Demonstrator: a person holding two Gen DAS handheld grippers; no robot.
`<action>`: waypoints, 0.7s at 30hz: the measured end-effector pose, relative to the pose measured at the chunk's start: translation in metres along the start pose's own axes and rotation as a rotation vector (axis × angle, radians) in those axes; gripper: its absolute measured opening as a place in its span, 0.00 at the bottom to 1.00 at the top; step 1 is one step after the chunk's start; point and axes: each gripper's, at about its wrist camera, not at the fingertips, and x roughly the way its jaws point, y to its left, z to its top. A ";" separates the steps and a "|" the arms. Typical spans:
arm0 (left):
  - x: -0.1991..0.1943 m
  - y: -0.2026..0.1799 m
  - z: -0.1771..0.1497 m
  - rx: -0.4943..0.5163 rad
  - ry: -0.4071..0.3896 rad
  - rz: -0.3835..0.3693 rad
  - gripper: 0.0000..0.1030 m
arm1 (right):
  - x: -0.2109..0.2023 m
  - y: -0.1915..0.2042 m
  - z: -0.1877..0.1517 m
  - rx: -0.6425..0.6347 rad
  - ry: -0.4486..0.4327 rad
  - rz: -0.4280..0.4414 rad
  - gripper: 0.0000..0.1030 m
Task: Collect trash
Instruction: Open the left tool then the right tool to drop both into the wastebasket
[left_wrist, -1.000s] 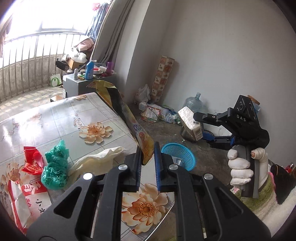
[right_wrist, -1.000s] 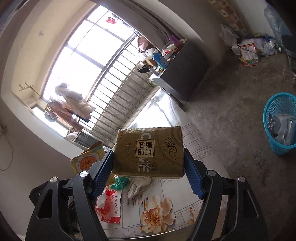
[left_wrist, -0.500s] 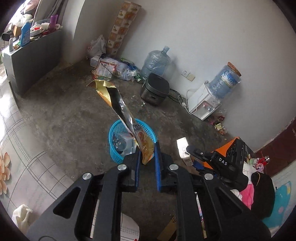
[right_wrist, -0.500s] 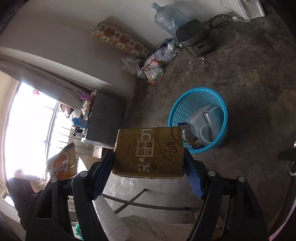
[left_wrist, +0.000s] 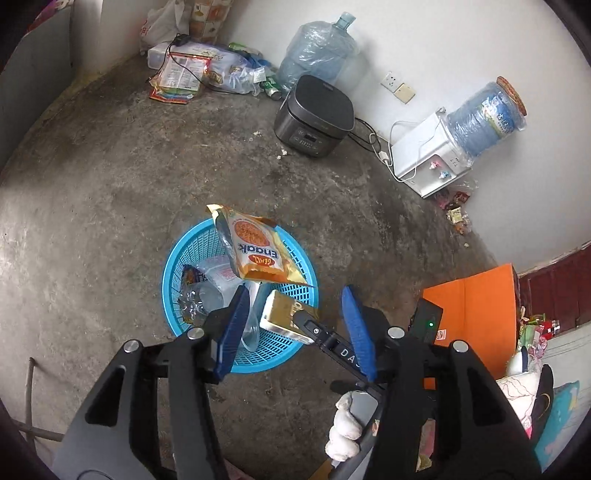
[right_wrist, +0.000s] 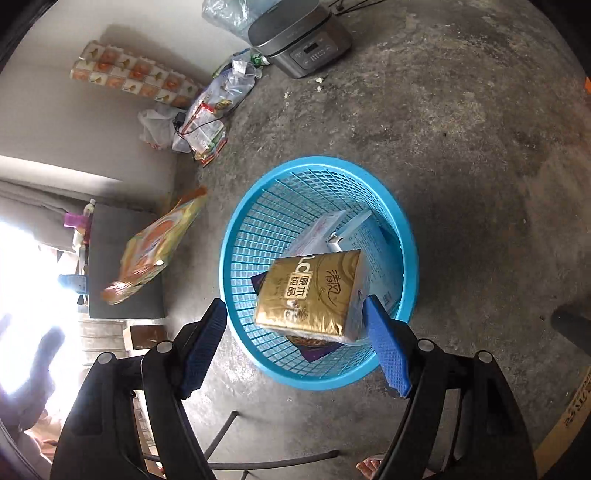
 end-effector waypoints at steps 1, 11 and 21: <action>0.006 0.001 -0.002 -0.011 0.017 -0.008 0.47 | 0.007 -0.005 0.002 0.009 0.004 -0.020 0.72; -0.056 -0.005 -0.020 0.050 -0.069 -0.065 0.48 | -0.028 -0.023 -0.008 0.013 -0.103 0.034 0.72; -0.207 -0.017 -0.076 0.137 -0.331 0.001 0.65 | -0.105 0.042 -0.039 -0.212 -0.235 0.078 0.72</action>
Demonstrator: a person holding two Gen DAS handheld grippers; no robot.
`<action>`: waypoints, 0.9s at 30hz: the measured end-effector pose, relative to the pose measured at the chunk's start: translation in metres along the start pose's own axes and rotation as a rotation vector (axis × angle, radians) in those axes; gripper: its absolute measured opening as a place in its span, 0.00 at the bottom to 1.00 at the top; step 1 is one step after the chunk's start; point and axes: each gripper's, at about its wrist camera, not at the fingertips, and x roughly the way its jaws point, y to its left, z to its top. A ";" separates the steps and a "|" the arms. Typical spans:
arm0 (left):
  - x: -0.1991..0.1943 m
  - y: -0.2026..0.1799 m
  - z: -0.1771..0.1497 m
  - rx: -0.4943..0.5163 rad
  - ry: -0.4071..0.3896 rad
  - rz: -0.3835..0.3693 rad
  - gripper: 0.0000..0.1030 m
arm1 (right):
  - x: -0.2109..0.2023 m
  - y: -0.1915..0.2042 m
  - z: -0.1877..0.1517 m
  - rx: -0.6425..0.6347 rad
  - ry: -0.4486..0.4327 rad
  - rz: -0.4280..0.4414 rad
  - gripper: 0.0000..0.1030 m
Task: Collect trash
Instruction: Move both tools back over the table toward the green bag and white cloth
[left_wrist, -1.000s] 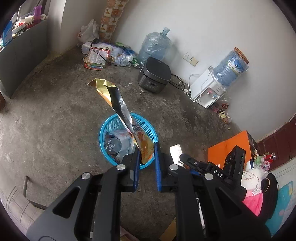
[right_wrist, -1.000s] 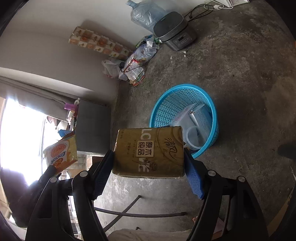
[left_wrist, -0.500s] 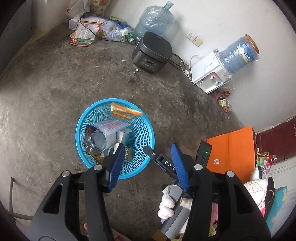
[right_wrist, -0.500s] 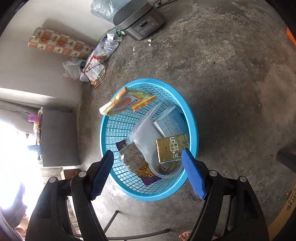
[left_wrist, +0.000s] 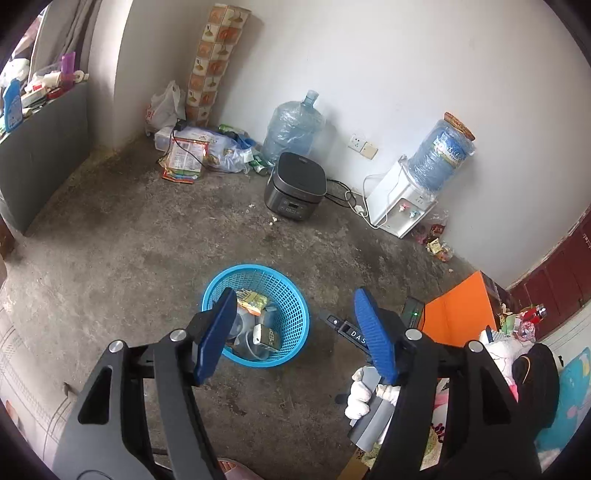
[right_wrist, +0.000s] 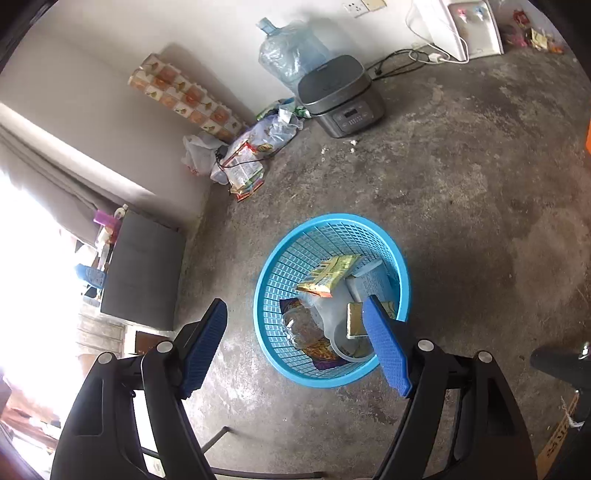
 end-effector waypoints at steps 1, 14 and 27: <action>-0.016 0.000 -0.006 0.004 -0.026 0.015 0.69 | -0.009 0.013 -0.002 -0.042 -0.016 0.006 0.72; -0.208 0.032 -0.139 -0.124 -0.263 0.267 0.81 | -0.134 0.184 -0.083 -0.647 -0.176 0.159 0.94; -0.329 0.105 -0.260 -0.370 -0.368 0.497 0.81 | -0.140 0.276 -0.206 -0.733 0.342 0.504 0.93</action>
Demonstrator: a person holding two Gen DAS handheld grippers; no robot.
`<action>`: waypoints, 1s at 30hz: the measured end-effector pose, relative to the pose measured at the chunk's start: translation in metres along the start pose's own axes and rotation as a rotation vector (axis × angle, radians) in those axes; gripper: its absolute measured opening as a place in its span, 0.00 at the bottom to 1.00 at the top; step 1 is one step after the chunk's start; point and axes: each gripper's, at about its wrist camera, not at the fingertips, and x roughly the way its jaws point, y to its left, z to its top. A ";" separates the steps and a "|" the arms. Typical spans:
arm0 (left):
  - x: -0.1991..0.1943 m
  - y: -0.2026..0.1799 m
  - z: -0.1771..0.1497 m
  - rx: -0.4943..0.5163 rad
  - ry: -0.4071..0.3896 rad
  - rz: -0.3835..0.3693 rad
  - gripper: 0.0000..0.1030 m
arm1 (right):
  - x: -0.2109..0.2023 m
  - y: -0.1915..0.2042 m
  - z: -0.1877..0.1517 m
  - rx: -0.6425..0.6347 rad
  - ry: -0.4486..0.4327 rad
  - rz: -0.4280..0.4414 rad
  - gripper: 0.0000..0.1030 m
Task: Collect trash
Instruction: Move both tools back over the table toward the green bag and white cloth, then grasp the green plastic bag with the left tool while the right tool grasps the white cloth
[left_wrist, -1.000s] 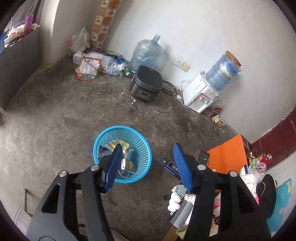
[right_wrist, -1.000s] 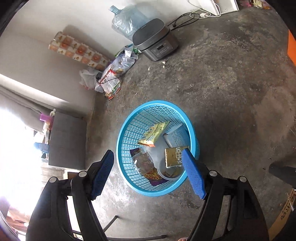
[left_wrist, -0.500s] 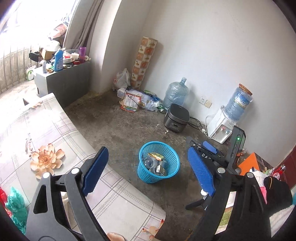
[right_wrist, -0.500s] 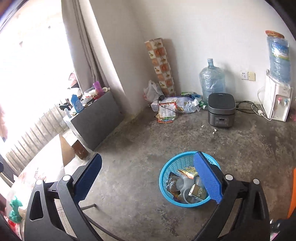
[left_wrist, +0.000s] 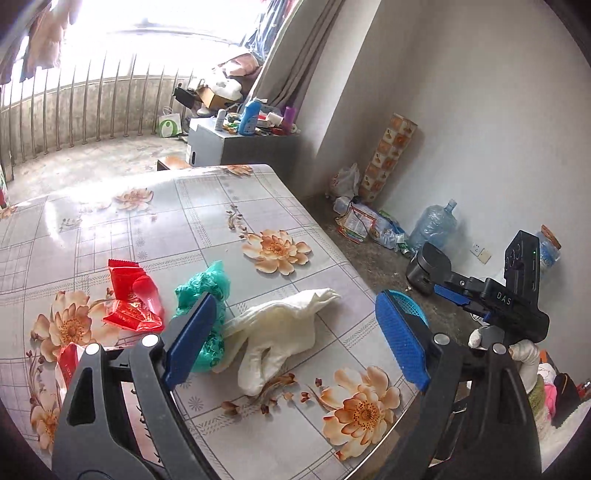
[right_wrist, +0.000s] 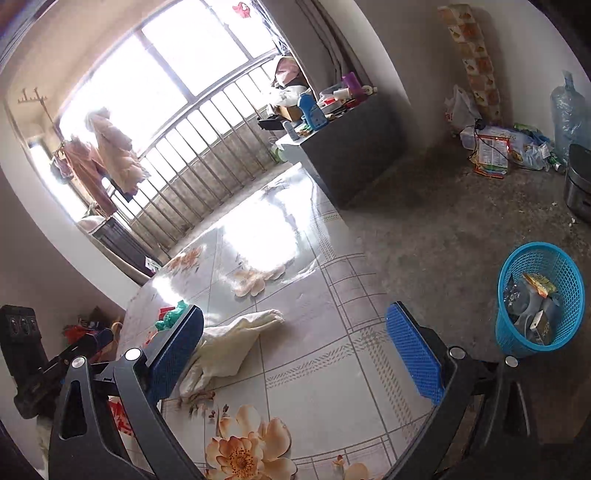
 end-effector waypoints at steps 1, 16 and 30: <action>0.003 0.011 -0.003 -0.030 0.013 0.023 0.81 | 0.009 0.006 -0.003 0.014 0.033 0.025 0.93; 0.085 0.060 -0.019 -0.139 0.219 0.245 0.44 | 0.120 0.030 -0.030 0.135 0.328 0.061 0.61; 0.109 0.007 -0.039 -0.090 0.314 -0.002 0.38 | 0.119 0.010 -0.022 0.153 0.363 0.116 0.22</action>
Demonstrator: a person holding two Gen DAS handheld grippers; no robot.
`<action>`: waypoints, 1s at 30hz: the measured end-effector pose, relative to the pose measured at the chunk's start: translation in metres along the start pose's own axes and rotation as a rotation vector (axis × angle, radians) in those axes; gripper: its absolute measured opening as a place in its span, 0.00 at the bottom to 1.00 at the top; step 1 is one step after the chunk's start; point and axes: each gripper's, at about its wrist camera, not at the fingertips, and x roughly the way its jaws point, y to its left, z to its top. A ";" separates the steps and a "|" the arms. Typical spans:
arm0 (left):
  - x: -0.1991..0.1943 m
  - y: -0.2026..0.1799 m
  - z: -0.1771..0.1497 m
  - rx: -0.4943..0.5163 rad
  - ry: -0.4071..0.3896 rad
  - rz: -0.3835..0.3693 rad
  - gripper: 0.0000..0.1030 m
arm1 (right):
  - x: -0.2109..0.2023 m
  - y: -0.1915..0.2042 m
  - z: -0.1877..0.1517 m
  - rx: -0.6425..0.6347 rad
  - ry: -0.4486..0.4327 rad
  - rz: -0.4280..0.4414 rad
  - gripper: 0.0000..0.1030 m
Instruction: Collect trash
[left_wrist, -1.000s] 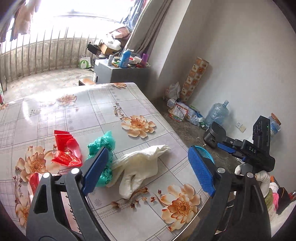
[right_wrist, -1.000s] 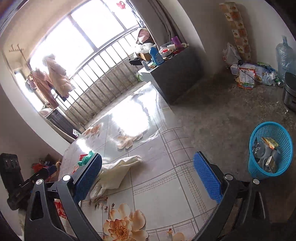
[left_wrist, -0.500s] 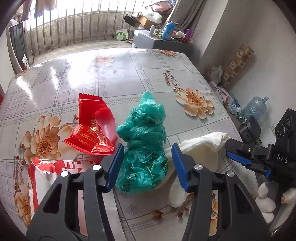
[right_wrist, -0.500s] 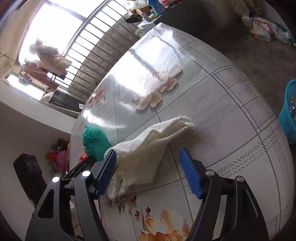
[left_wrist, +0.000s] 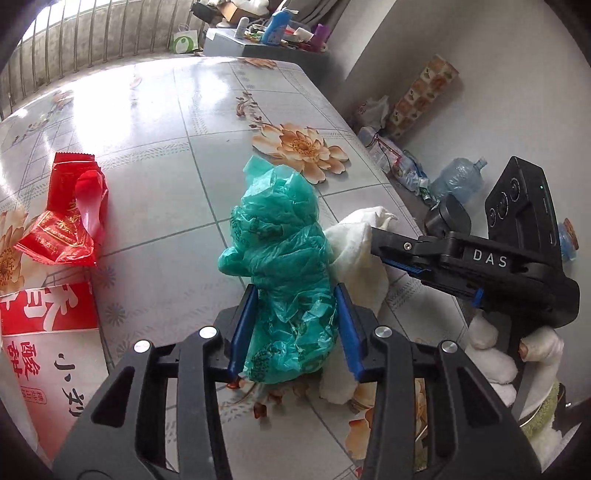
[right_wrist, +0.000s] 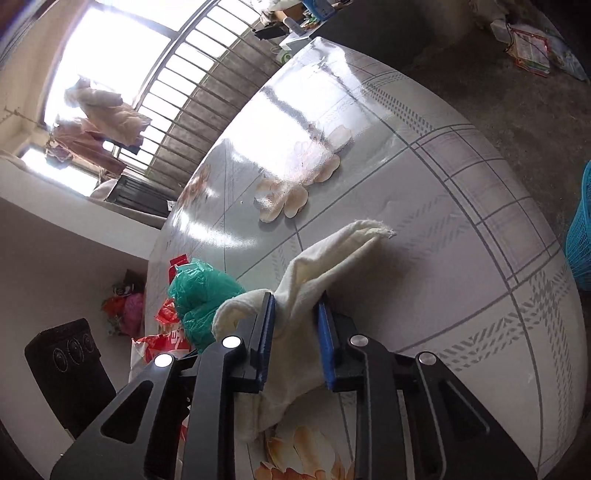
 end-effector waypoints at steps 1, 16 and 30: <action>0.002 -0.004 -0.002 0.005 0.015 -0.029 0.38 | -0.007 -0.004 -0.002 0.003 -0.002 0.003 0.21; -0.004 -0.034 -0.021 0.081 0.048 -0.009 0.37 | -0.060 -0.026 -0.020 -0.028 -0.046 -0.049 0.36; 0.013 -0.035 -0.009 0.089 0.020 0.088 0.46 | -0.059 -0.014 -0.024 -0.083 -0.071 -0.140 0.44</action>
